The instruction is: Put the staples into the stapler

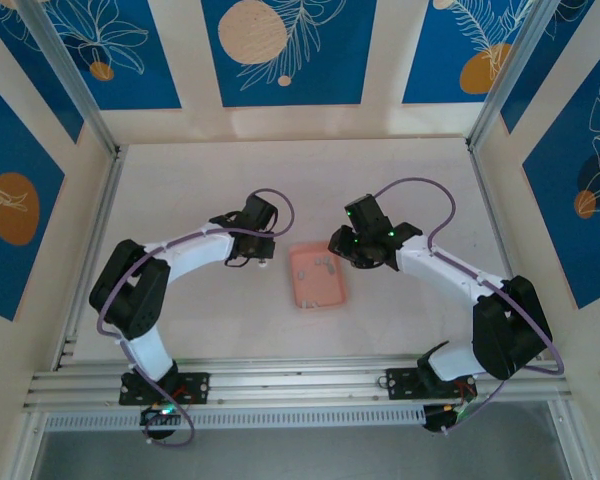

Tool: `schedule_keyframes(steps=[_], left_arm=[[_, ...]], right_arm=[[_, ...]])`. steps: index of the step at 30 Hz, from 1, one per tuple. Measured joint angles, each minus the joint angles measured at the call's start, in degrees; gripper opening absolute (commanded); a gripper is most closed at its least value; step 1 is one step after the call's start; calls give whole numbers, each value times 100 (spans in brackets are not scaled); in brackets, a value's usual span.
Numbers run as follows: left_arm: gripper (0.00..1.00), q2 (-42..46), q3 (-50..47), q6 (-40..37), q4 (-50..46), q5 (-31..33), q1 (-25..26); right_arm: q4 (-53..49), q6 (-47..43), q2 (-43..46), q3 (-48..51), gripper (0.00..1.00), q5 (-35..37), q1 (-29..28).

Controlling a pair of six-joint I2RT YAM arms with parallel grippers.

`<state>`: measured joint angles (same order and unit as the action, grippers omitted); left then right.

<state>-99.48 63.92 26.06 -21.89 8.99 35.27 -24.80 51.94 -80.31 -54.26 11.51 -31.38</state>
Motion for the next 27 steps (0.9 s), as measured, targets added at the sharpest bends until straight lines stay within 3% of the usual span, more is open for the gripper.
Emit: schedule_keyframes(steps=[27], left_arm=[[14, -4, -116, -96, 7, -98, -11]], right_arm=[[-63, 372, -546, -555, 37, -33, -354]])
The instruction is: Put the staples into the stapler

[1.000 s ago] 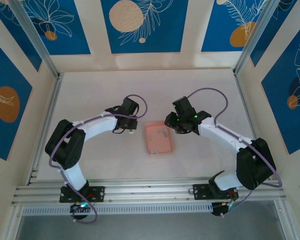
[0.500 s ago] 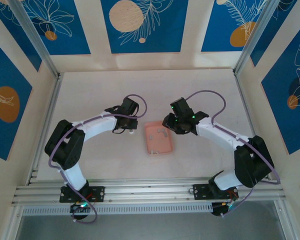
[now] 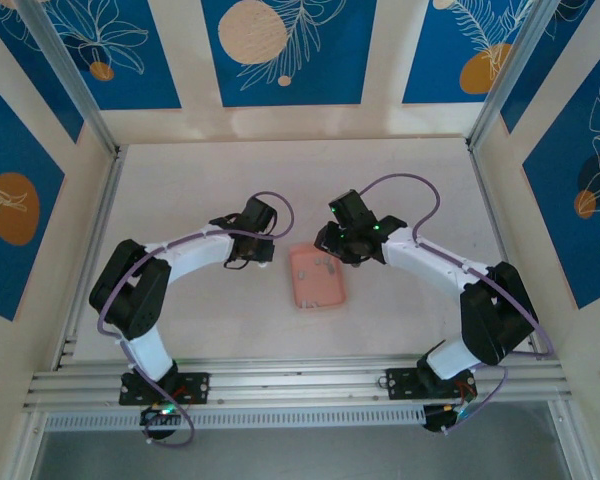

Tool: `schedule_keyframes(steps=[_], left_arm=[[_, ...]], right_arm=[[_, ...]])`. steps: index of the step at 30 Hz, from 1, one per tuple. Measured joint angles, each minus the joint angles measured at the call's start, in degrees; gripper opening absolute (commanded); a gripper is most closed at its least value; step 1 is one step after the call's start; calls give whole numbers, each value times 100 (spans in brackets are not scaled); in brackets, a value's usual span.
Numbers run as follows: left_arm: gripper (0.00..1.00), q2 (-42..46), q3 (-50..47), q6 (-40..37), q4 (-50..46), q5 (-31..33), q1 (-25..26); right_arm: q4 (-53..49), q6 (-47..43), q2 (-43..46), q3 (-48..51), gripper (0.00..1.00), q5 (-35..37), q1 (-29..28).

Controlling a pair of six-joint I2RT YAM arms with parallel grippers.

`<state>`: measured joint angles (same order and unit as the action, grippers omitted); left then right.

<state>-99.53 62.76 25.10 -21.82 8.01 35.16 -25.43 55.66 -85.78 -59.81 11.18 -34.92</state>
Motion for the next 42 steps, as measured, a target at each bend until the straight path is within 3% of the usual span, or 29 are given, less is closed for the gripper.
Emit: schedule_keyframes(steps=[31, 42], left_arm=[[14, -214, 79, -22, 57, 20, -4], [14, 92, 76, 46, 42, 107, -4]], right_arm=[[-79, -4, 0, -11, 37, 28, -33], [79, -162, 0, -7, 37, 184, -168]])
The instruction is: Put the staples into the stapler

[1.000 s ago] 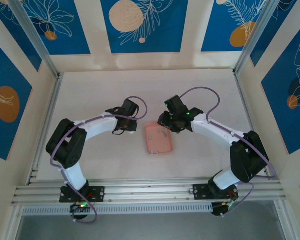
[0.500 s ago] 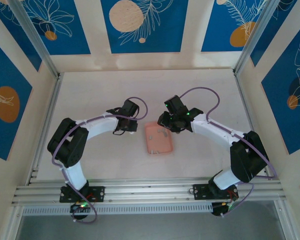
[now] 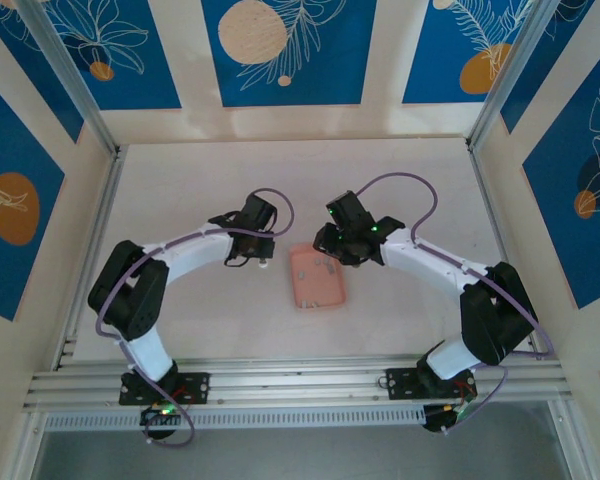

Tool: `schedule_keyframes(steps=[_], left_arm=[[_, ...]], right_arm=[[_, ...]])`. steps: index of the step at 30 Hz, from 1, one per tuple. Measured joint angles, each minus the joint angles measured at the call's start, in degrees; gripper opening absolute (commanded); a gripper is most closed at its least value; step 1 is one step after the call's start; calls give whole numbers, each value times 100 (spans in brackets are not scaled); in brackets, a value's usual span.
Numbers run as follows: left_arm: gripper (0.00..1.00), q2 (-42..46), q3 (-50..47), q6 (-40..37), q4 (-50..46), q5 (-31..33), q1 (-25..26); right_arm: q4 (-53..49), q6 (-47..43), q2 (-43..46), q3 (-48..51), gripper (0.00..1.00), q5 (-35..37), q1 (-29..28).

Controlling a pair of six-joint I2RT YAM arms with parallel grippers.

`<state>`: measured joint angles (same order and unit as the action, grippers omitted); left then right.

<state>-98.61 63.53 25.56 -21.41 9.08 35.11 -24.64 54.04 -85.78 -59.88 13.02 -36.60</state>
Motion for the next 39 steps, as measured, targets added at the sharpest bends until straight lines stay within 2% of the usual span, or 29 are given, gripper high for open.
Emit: schedule_keyframes(steps=[9, 17, 26, 39], left_arm=[[13, 599, -597, 105, 549, 240, 0], [12, 844, -664, 105, 914, 306, 28], [12, 693, -584, 157, 984, 457, 260], [12, 310, -549, 380, 944, 605, 295]], right_arm=[[1519, -511, 131, 612, 38, 544, -490], [2361, -883, 269, 990, 38, 752, -693], [2861, -1163, 632, 1652, 38, 822, -702], [3359, -1222, 706, 2253, 39, 820, -717]])
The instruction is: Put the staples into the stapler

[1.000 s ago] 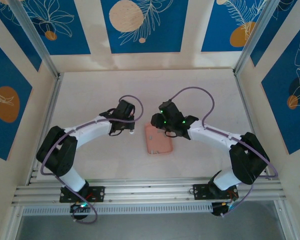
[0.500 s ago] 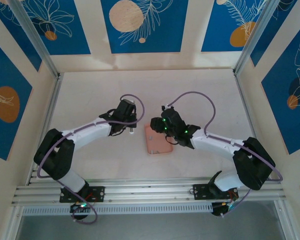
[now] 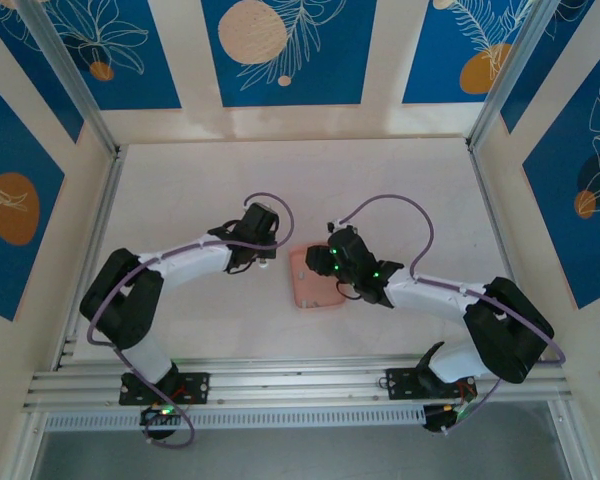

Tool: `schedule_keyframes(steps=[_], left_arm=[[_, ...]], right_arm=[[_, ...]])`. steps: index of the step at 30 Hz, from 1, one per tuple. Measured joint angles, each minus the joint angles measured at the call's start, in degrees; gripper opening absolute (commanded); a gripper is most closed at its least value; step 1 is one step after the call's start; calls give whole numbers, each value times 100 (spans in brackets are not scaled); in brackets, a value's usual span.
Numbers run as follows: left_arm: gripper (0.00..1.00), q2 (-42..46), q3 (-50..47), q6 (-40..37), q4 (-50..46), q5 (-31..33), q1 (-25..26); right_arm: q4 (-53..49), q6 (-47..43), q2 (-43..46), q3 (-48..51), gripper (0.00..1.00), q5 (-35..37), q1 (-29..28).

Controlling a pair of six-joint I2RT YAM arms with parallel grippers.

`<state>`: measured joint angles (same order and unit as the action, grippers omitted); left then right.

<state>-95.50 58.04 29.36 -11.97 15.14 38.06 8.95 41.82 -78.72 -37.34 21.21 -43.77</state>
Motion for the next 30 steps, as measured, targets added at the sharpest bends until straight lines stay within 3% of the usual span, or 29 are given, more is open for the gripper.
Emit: schedule_keyframes(steps=[30], left_arm=[[12, -321, -26, 76, 63, 42, 11]], right_arm=[[96, 26, -166, 59, 39, -131, -15]])
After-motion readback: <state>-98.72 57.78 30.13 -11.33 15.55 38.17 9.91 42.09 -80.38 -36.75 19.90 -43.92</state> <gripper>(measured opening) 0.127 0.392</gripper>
